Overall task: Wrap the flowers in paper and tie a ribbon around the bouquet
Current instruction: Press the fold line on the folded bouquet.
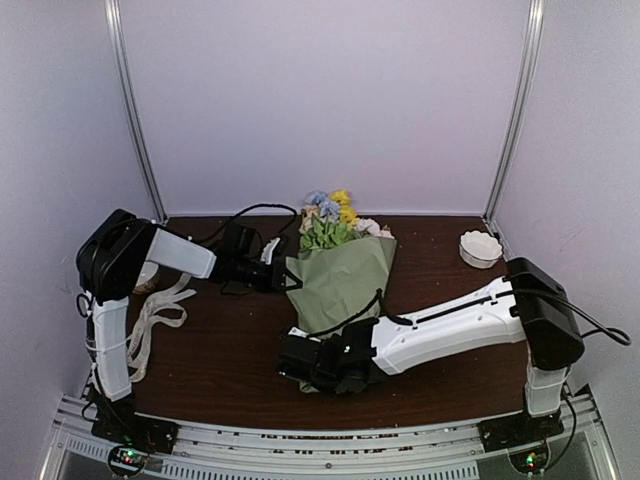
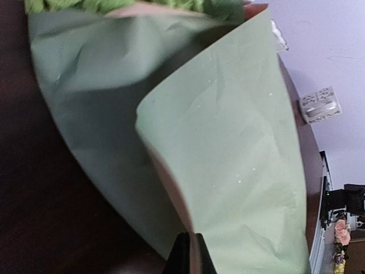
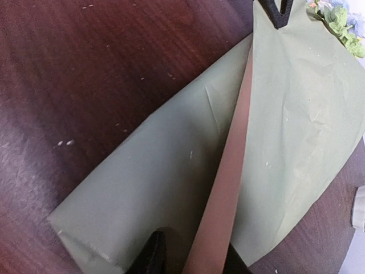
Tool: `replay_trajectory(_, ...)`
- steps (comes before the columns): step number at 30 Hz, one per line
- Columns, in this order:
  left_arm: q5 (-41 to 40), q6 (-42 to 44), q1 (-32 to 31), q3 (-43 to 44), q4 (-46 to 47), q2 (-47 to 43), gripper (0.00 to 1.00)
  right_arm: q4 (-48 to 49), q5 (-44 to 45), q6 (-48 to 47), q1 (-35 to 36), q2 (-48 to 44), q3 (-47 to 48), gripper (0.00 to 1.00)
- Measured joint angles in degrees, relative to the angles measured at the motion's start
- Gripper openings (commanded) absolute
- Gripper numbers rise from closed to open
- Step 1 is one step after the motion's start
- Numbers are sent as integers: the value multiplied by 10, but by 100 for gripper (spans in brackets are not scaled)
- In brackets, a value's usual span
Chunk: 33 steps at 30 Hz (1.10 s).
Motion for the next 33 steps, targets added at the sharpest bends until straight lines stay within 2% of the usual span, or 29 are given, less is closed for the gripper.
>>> replay_trajectory(5,-8,5,2,0,-18,30,0,37,-31,-23,21,-67,-68,34)
replay_trajectory(11,-8,9,3,-1,-7,31,0,104,-85,-35,32,-236,-143,36)
replay_trajectory(14,-7,12,3,-3,-2,31,0,171,-96,-31,31,-318,-189,34)
replay_trajectory(16,-6,14,3,-4,-1,31,0,200,-96,-14,17,-341,-205,28)
replay_trajectory(19,-6,18,3,-4,0,31,0,198,-90,14,-7,-309,-195,17)
replay_trajectory(25,-2,24,3,-4,0,32,0,124,-81,64,-21,-136,-121,10)
replay_trajectory(28,0,28,3,-4,0,32,0,99,-100,81,-18,-107,-121,8)
replay_trajectory(33,1,34,3,-4,-3,32,0,118,-164,89,-7,-102,-122,5)
